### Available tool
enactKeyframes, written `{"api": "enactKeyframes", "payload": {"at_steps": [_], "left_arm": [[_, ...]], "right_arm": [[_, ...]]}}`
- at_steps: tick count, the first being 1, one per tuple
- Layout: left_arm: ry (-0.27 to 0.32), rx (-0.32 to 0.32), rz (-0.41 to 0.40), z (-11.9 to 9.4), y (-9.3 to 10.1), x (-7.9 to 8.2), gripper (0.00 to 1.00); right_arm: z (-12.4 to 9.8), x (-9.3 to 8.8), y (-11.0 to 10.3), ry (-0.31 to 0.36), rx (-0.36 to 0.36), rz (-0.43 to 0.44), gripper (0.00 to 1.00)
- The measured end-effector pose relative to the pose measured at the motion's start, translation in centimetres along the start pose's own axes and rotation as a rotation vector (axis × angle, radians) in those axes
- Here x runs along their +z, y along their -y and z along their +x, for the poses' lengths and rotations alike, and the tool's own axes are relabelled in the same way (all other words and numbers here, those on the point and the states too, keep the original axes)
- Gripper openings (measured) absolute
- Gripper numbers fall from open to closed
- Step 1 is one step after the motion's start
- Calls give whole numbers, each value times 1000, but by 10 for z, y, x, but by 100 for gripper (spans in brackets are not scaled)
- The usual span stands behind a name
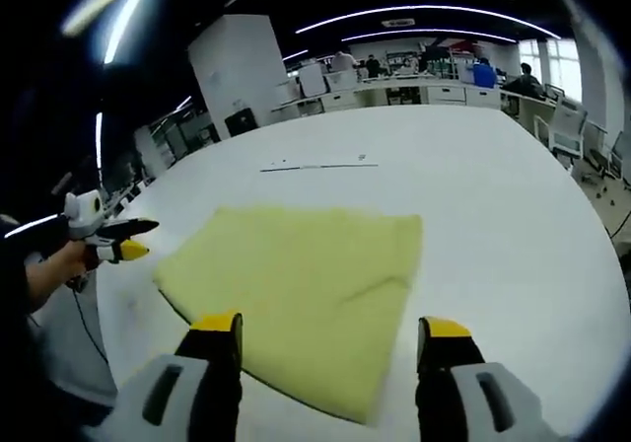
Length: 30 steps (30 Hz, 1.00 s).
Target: Fold the garment on the visible template until the final outline fits inside the template.
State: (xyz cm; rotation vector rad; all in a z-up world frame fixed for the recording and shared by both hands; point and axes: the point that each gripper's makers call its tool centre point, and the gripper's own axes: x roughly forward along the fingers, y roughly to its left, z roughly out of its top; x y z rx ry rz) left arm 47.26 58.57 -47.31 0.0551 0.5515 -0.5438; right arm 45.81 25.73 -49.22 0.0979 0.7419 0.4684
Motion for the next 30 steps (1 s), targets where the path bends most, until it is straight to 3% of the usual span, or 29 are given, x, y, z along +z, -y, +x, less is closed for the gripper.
{"api": "enactKeyframes", "payload": {"at_steps": [10, 16, 25, 30], "left_arm": [[-59, -39, 2, -14, 17, -22, 57], [-110, -39, -28, -17, 20, -40, 46], [-138, -56, -43, -11, 25, -52, 34], [-147, -70, -61, -5, 28, -57, 22]], "right_arm": [[-12, -22, -6, -15, 16, 7, 66], [-16, -37, -11, -43, 24, 2, 55], [-17, -54, -7, -68, 1, -3, 42], [-17, -58, -1, -67, -25, 12, 33]]}}
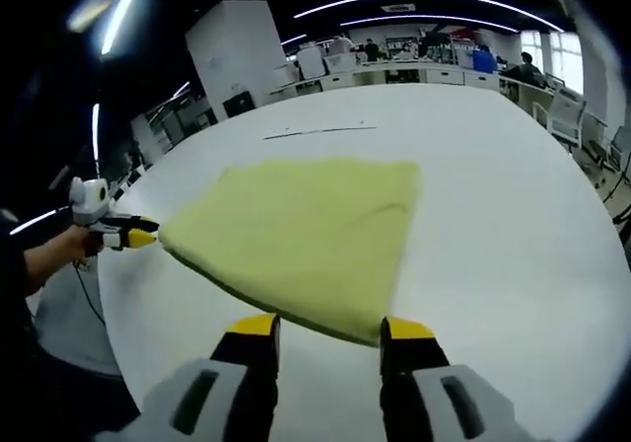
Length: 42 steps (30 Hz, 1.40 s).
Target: Fold the garment on the visible template until the final outline fits inside the template.
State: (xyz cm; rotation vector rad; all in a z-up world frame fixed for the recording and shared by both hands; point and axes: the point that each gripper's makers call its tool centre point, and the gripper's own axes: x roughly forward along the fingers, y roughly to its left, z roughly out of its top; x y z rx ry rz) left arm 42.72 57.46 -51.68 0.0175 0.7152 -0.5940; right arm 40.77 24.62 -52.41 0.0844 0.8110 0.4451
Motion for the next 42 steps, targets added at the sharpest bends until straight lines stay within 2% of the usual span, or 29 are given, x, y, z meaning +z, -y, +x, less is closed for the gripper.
{"api": "enactKeyframes", "payload": {"at_steps": [8, 12, 16, 19, 23, 26, 29, 35, 42], "left_arm": [[-19, -11, -40, 6, 4, -5, 10], [-28, -15, -35, 8, 6, -7, 2], [-31, -9, -15, 6, 4, -6, 0], [-50, 13, 44, 1, -3, -6, 0], [-51, 1, 67, -2, -2, -6, 0], [-84, 16, 167, -3, -2, -9, 0], [-100, 19, 210, -3, 2, -11, 0], [-118, 23, 235, -10, 1, -12, 0], [-130, 33, 227, -21, 0, -19, 0]], "right_arm": [[1, 0, 9, 13, -35, 11, 21], [2, -1, 14, 18, -58, 19, 14], [4, -2, 19, 18, -79, 26, 7], [4, -2, 19, 23, -88, 26, 6], [5, -3, 20, 28, -94, 31, 2], [4, -3, 21, 31, -96, 31, 0], [3, -2, 21, 31, -91, 24, 0], [1, -6, 16, 18, -77, 16, 0], [0, -11, 8, 3, -55, 7, 0]]}}
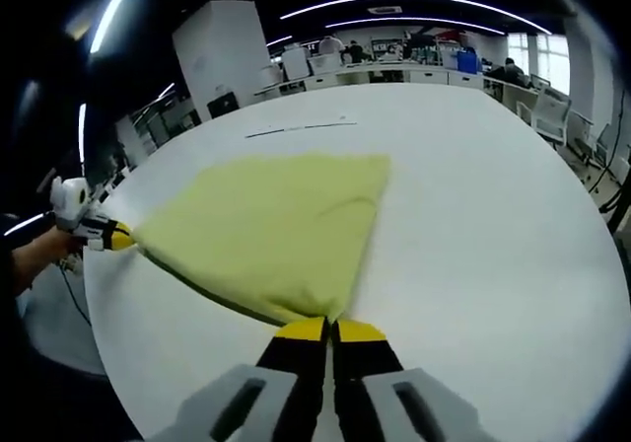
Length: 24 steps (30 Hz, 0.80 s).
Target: Fold the garment on the visible template until the final outline fits inside the template.
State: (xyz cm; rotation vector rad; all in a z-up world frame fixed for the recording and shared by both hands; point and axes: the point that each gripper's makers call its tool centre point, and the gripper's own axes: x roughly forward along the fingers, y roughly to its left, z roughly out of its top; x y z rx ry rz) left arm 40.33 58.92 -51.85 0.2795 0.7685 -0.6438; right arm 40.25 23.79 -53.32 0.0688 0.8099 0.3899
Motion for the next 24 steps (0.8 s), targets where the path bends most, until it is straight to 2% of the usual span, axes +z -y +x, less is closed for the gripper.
{"api": "enactKeyframes", "payload": {"at_steps": [2, 8, 17, 21, 23, 24], "left_arm": [[8, 1, -60, -3, 1, -2, 0], [-4, 15, -51, -10, 3, -11, 0], [-6, 22, -71, -10, 3, -13, 0], [7, 24, -137, -10, 2, -12, 2], [33, 27, -194, -13, 1, -9, 5], [51, 25, -209, -14, 1, -6, 8]], "right_arm": [[-1, -3, -3, -1, 0, -1, 0], [-3, -8, -11, 1, 6, -3, 0], [-3, -10, -11, 3, 2, 18, 0], [-3, -10, -9, -3, -12, 16, 7], [-4, -10, -11, -1, -15, 5, 15], [-4, -9, -12, 1, -13, 7, 22]]}}
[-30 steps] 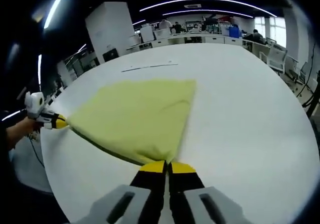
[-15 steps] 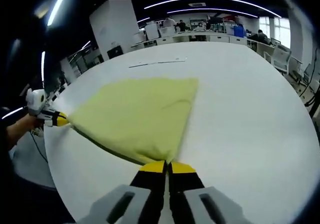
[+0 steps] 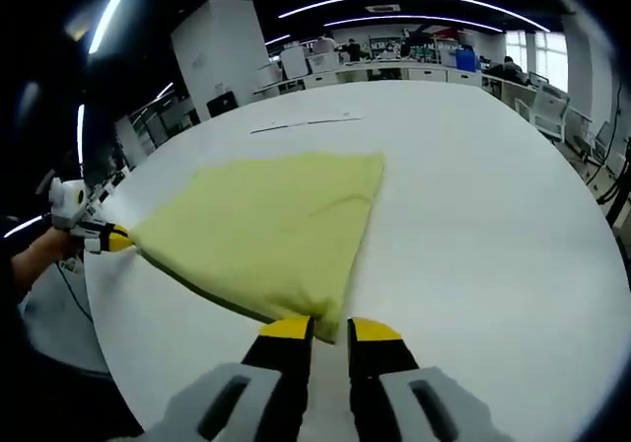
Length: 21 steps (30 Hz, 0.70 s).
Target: Fold the garment on the visible template until the final outline fits inside the template.
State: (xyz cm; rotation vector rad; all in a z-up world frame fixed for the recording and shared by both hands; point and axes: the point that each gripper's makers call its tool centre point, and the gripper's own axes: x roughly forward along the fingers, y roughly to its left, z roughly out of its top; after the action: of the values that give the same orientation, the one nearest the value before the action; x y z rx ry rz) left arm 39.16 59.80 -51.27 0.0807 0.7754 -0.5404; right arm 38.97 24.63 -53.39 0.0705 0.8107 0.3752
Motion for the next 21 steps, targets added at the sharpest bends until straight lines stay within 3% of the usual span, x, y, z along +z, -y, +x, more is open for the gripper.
{"api": "enactKeyframes", "payload": {"at_steps": [4, 9, 13, 21], "left_arm": [[36, 0, -99, -9, 0, 7, 24], [99, -21, -141, -23, 11, 25, 41], [149, -35, -151, -35, 23, 38, 61], [146, -54, -121, -57, 48, 46, 74]], "right_arm": [[-4, 10, -10, 22, 18, -22, 41], [-15, 29, -24, 43, 46, -52, 58], [-27, 46, -33, 77, 52, -87, 67], [-56, 70, -55, 134, 70, -153, 86]]}}
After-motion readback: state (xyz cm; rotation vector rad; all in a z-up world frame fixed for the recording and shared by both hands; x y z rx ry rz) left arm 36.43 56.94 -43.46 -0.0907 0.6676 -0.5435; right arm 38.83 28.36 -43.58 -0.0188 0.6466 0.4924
